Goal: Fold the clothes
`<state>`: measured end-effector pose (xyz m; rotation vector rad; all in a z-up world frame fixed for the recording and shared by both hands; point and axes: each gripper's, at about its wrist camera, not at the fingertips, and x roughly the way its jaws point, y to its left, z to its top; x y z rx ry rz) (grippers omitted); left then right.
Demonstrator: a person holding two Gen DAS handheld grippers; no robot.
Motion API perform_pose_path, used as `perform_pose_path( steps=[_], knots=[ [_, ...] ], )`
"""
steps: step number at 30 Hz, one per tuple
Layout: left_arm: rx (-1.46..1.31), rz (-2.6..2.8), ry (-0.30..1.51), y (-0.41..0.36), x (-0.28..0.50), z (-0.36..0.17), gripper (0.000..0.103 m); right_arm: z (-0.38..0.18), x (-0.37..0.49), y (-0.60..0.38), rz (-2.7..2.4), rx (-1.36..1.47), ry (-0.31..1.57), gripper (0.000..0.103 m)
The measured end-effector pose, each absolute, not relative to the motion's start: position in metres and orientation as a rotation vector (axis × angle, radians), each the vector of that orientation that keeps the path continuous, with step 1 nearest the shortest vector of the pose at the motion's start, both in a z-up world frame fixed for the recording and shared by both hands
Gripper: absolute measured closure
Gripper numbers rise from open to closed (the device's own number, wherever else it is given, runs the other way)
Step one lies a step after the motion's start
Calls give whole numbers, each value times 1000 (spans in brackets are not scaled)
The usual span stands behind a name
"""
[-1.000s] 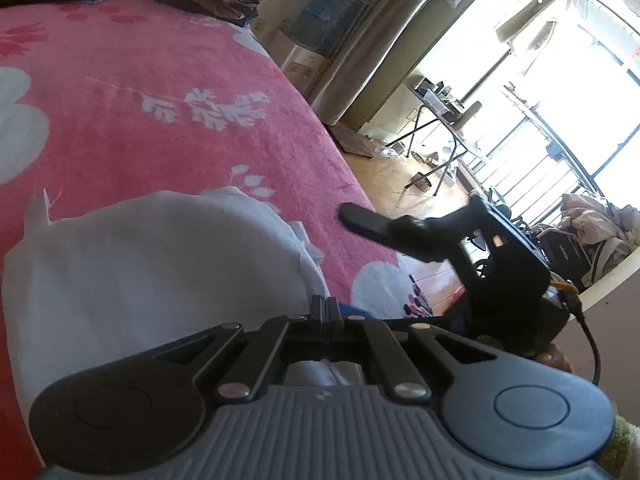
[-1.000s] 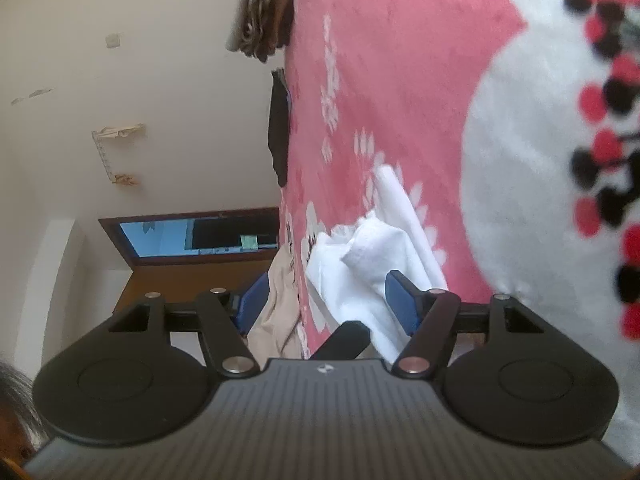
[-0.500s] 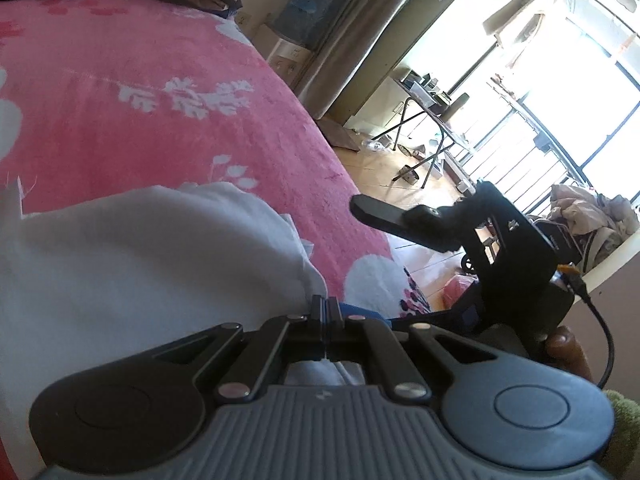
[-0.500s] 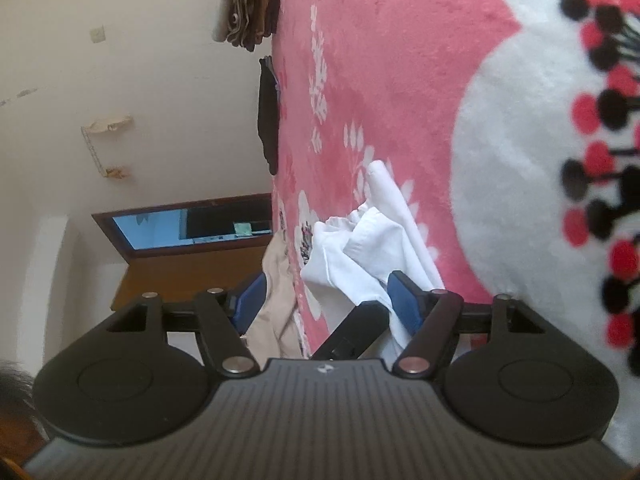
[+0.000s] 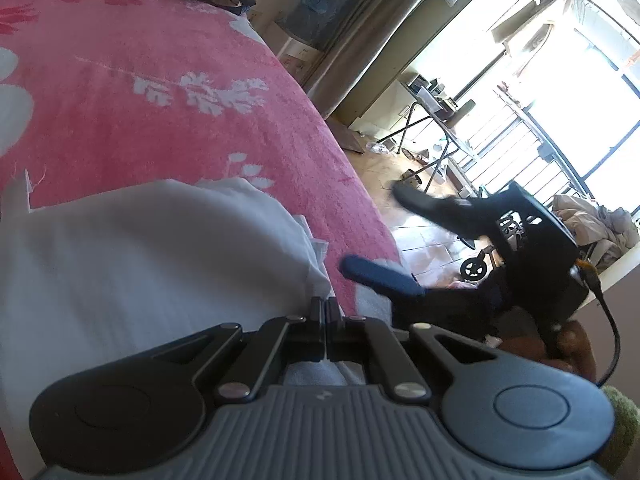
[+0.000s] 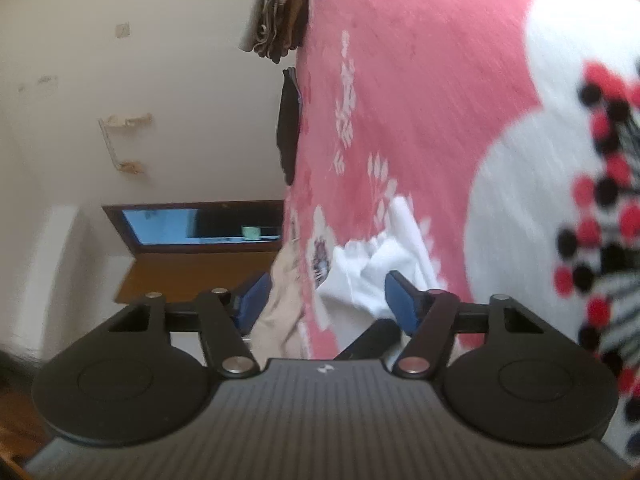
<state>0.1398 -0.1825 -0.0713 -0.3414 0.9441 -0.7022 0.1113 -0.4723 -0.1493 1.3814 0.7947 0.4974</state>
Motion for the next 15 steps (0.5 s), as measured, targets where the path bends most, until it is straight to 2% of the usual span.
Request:
perform_pose_path(
  steps=[1,3,6,14,15],
  knots=[
    [-342,-705,940,-182,139,-70,102,-149,116,-469,495,1357,802,58],
    [-339,-713,929,-182,137,-67,102,-148,127,-461,488,1308,819,75],
    [-329,-730,910,-182,134,-62,102,-157,139,-453,477,1326,854,86],
    [-303,-730,952,-195,141,-81,102,-189,141,-441,478,1477,908,87],
    [-305,-729,961,-196,142,-84,102,-191,140,-444,488,1513,898,84]
  ],
)
